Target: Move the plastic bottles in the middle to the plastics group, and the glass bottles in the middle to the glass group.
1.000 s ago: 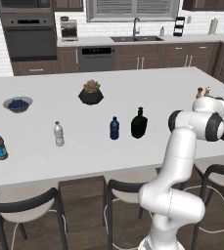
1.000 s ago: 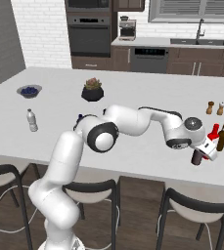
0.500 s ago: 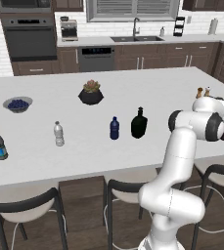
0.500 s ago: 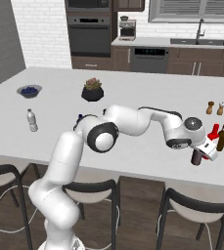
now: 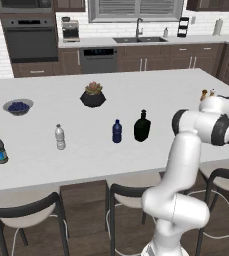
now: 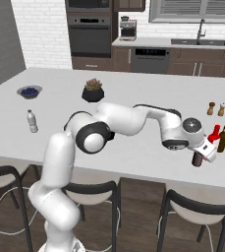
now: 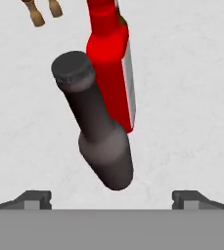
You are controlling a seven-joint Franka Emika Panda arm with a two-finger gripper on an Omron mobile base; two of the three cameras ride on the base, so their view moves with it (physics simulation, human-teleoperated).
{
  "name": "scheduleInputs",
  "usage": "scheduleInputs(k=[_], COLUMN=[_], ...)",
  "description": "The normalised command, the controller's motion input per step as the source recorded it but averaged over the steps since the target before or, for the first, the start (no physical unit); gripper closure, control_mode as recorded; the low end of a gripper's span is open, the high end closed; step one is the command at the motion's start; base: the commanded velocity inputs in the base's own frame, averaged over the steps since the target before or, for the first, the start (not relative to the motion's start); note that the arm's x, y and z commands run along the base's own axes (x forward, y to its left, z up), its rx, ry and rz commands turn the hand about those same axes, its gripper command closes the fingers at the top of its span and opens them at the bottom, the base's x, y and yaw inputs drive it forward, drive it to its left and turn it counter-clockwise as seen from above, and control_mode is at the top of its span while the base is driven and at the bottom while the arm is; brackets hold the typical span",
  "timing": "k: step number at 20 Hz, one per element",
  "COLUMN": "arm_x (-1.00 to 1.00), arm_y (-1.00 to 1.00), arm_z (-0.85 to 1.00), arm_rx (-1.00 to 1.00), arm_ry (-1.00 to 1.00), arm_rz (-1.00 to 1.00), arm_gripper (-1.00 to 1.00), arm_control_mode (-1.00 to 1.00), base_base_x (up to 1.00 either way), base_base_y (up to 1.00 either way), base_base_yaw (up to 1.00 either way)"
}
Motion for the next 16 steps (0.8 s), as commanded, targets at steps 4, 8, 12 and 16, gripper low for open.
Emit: scheduleInputs(k=[4, 8, 12, 16], arm_x=[-0.72, -0.63, -0.33, -0.15], arm_y=[0.71, 0.6, 0.83, 0.88], arm_z=[0.27, 0.43, 0.62, 0.7], arm_rx=[-0.06, -0.04, -0.07, -0.05], arm_ry=[0.0, 0.0, 0.0, 0.0], arm_rz=[0.0, 0.0, 0.04, 0.17], arm_gripper=[-1.0, -1.0, -1.0, -1.0], arm_control_mode=[-1.0, -1.0, -1.0, -1.0], base_base_x=[0.0, 0.0, 0.0, 0.0], base_base_y=[0.0, 0.0, 0.0, 0.0], base_base_yaw=[0.0, 0.0, 0.0, 0.0])
